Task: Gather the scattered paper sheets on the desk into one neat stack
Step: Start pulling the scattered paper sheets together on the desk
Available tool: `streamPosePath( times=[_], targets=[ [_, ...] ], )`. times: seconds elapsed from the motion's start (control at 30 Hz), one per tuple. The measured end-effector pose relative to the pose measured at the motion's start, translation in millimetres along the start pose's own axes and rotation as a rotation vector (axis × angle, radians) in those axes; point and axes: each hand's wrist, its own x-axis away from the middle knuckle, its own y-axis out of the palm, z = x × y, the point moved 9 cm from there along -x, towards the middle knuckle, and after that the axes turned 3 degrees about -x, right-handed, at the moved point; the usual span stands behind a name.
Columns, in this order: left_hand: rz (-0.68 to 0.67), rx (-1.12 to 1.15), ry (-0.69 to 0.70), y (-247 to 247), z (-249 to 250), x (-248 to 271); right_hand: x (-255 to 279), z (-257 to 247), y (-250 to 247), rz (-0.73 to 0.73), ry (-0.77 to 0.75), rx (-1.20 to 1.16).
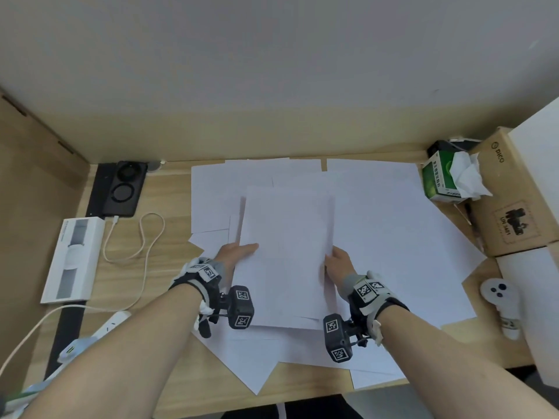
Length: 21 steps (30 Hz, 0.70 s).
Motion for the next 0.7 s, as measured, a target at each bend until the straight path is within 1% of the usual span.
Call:
streamPosePath(
  times=[0.03,0.1,0.2,0.27,0.3,0.33,0.43,0.47,0.53,0.6,0.63,0.7],
  targets=[
    [-0.015,0.032,-0.019,1.2,1.0,4.4,-0.3,-1.4,-0.2,-0.009,0.005,0.004],
    [-0.075,0.008,-0.054,9.4,3.4,13.9,-1.7,-2.7,-0.6,-0.025,0.03,-0.003],
    [-0.075,-0.115,-0.026,18.7,6.3,14.6,-4.8,-7.2,1.8,-0.067,0.037,-0.019],
    [-0.082,-0.188,-0.071,26.6,4.0,14.1,-9.6,-10.8,-0.4,-0.068,0.008,-0.003],
    [-0.06,-0.22,-0.083,28.0,3.3,11.5,-13.0,-10.9,-6.8,-0.027,-0.007,0.015],
    [-0.007,-0.253,-0.067,24.3,4.2,2.8,-15.7,-10.0,-15.7,0.036,-0.015,0.039],
    [0.122,-0.471,0.014,28.5,19.7,-7.0,-19.7,0.5,-69.8,0.324,0.024,0.153],
    [0.15,-0.505,0.022,30.3,23.4,-4.0,-19.2,2.2,-86.6,0.385,0.037,0.217],
    [0.145,-0.54,0.064,36.4,26.1,-13.2,-15.8,5.4,-118.5,0.482,0.083,0.315],
    [0.162,-0.556,0.129,40.5,31.6,-21.8,-8.2,13.8,-150.8,0.603,0.175,0.387],
    [0.158,-0.572,0.139,44.7,30.5,-27.9,-3.9,23.4,-164.0,0.634,0.258,0.44],
    [0.163,-0.617,0.141,49.1,26.2,-33.3,4.1,47.0,-175.8,0.589,0.427,0.542]
  ],
)
